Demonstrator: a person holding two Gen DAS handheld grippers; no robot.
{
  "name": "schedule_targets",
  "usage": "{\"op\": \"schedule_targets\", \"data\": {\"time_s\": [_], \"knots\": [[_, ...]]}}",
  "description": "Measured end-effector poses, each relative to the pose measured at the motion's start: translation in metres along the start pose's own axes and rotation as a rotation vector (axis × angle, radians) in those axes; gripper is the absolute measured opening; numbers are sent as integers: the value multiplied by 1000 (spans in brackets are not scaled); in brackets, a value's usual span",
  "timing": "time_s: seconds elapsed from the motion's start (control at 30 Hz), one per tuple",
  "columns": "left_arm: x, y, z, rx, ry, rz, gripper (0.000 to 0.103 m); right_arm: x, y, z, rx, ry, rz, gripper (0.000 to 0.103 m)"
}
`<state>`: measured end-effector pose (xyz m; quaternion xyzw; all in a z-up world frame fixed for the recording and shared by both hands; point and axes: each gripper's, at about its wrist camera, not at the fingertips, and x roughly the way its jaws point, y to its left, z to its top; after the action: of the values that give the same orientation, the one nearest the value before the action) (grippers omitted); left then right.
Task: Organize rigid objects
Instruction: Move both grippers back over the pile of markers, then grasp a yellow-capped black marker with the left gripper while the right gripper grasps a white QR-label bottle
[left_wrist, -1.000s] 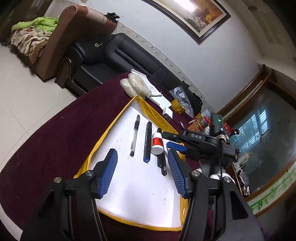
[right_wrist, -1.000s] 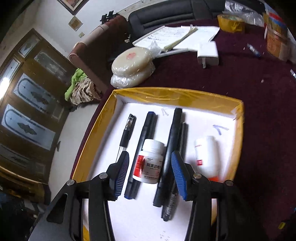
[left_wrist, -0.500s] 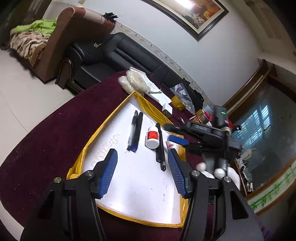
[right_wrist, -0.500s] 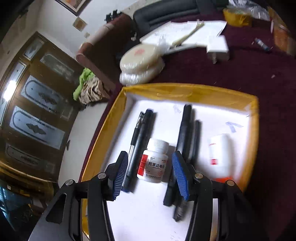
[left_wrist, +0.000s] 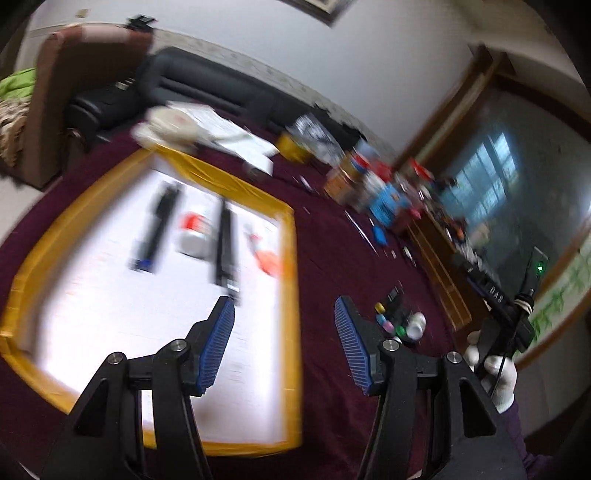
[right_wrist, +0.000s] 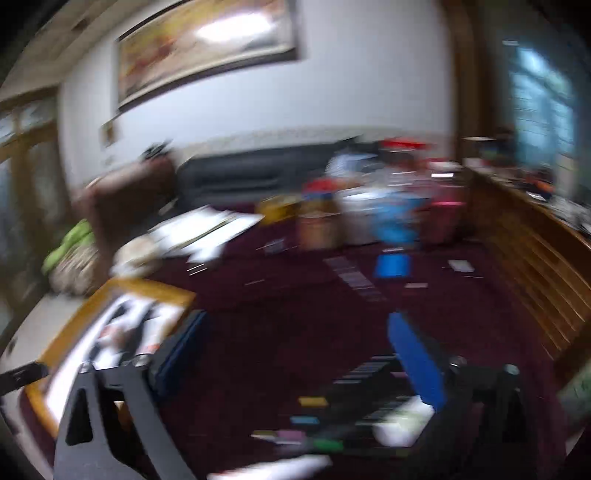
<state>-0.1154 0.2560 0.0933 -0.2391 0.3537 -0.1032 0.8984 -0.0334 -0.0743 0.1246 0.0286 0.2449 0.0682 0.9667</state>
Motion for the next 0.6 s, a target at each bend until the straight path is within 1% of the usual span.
{"op": "schedule_targets", "data": {"time_s": [0.03, 0.07, 0.1, 0.13, 0.2, 0.27, 0.33, 0.4, 0.5, 0.6], "knots": [[13, -13, -2, 18, 32, -9, 55, -2, -31, -3, 57, -12, -40, 97], [21, -22, -3, 29, 51, -11, 55, 1, -52, -4, 103, 0, -69, 97], [32, -35, -6, 46, 76, -13, 55, 4, -79, -5, 174, 32, -93, 97], [41, -46, -8, 64, 98, -16, 55, 10, -103, -9, 244, 66, -90, 97], [58, -70, -16, 104, 143, -20, 55, 21, -150, -22, 392, 122, -59, 97], [75, -97, -23, 156, 182, -18, 55, 32, -181, -36, 475, 147, -66, 97], [87, -117, -28, 200, 206, -3, 55, 38, -197, -46, 504, 151, -74, 97], [103, -135, -33, 242, 232, 11, 55, 43, -208, -55, 529, 151, -60, 97], [122, -159, -37, 298, 263, 26, 55, 49, -212, -66, 540, 142, -34, 97], [148, -182, -29, 381, 264, 49, 55, 47, -212, -69, 537, 143, 8, 97]]}}
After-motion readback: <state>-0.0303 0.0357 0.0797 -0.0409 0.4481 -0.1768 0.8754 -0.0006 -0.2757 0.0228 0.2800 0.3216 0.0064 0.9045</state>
